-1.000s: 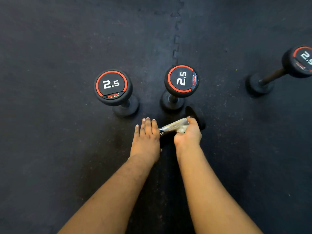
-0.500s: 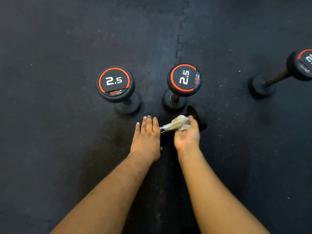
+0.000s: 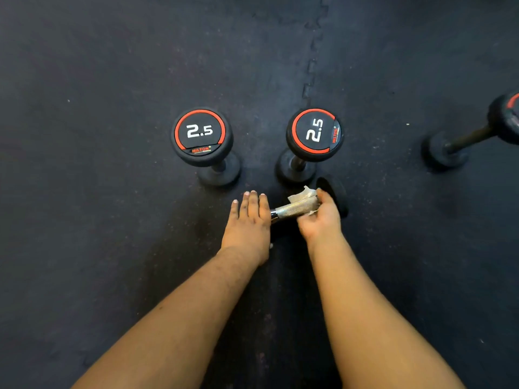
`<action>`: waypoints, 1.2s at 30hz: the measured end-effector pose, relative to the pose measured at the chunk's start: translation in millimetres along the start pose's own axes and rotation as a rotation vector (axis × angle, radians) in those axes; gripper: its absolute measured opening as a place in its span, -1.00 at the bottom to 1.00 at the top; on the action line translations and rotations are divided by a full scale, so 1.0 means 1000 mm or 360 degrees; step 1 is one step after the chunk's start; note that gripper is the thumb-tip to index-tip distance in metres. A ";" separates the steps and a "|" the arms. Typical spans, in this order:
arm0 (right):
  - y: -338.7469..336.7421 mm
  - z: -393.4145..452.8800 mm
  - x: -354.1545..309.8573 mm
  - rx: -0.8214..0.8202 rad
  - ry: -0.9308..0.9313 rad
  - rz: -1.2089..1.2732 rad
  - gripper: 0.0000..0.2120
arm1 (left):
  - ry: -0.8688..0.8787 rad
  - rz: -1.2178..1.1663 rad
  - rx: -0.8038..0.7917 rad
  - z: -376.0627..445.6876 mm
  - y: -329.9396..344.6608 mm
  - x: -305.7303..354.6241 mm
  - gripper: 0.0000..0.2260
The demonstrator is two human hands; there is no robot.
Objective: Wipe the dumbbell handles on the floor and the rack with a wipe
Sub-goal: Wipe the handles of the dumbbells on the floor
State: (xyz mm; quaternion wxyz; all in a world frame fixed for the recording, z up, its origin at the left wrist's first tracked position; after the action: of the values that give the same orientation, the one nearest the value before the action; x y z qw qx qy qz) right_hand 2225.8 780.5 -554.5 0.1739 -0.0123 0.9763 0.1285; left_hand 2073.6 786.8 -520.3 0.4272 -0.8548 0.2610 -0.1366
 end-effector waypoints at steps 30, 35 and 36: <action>-0.054 0.000 0.010 -0.0421 -0.2083 -0.2372 -0.55 | 0.0047 -0.0270 0.0005 0.003 -0.002 -0.006 0.01; -0.074 0.011 0.036 -0.1135 -0.2333 -0.3304 -0.38 | 0.0050 -0.0258 0.0036 0.005 0.004 -0.007 0.01; -0.077 0.012 0.032 -0.1205 -0.2424 -0.3348 -0.36 | 0.0056 -0.0265 0.0035 0.005 0.005 -0.006 0.01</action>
State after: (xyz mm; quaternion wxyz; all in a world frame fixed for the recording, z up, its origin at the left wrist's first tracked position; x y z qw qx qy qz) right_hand 2204.7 710.1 -595.3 0.6684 -0.7207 0.0713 0.1694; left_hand 2069.2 791.3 -527.3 0.4191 -0.8663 0.1949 -0.1895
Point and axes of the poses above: each hand's wrist, its own z-axis towards the middle knuckle, its own y-axis out of the palm, x = y × z, the point moved 1 cm from there along z, towards the middle knuckle, and after that the axes turned 2 degrees about z, right-handed, at the moved point
